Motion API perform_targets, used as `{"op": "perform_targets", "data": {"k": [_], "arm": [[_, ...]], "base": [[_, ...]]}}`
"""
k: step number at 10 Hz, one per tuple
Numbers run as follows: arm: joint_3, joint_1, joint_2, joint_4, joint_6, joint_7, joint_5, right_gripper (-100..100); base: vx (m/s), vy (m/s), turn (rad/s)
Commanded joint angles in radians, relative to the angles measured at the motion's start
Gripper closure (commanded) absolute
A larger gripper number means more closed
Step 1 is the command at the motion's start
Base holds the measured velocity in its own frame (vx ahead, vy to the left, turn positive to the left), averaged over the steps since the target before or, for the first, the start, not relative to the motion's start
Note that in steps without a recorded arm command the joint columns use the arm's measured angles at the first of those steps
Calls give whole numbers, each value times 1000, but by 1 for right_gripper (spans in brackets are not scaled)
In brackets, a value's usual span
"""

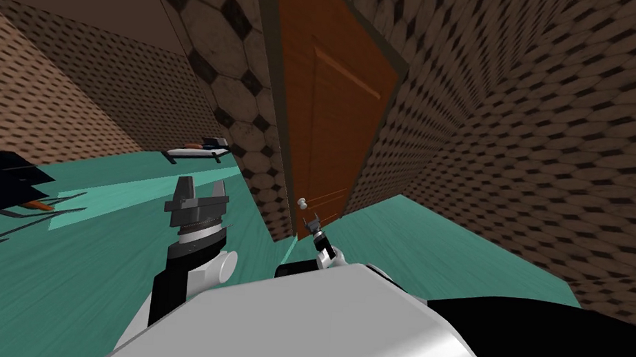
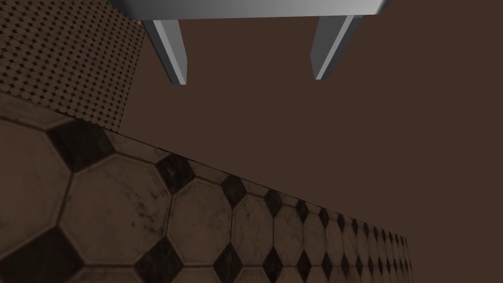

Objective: Push the door open

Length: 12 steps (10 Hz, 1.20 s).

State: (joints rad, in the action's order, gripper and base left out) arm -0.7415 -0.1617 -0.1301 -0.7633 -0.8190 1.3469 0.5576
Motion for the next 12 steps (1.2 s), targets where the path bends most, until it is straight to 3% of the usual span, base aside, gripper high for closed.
{"op": "perform_targets", "data": {"k": [1, 5, 8, 9, 10, 12], "arm": [[21, -1, 14, 32, -25, -16, 9, -100], [73, -4, 58, 112, -89, -57, 31, -100], [118, -7, 112, 181, -144, -92, 50, -100], [110, -7, 102, 168, -132, -85, 47, -100], [110, -7, 102, 168, -132, -85, 47, 100], [110, -7, 102, 168, -132, -85, 47, 100]], "base": [[59, 1, 229], [156, -3, 250], [169, -20, 230], [63, -13, 31], [-8, 7, -6], [-20, 9, -8]]}}
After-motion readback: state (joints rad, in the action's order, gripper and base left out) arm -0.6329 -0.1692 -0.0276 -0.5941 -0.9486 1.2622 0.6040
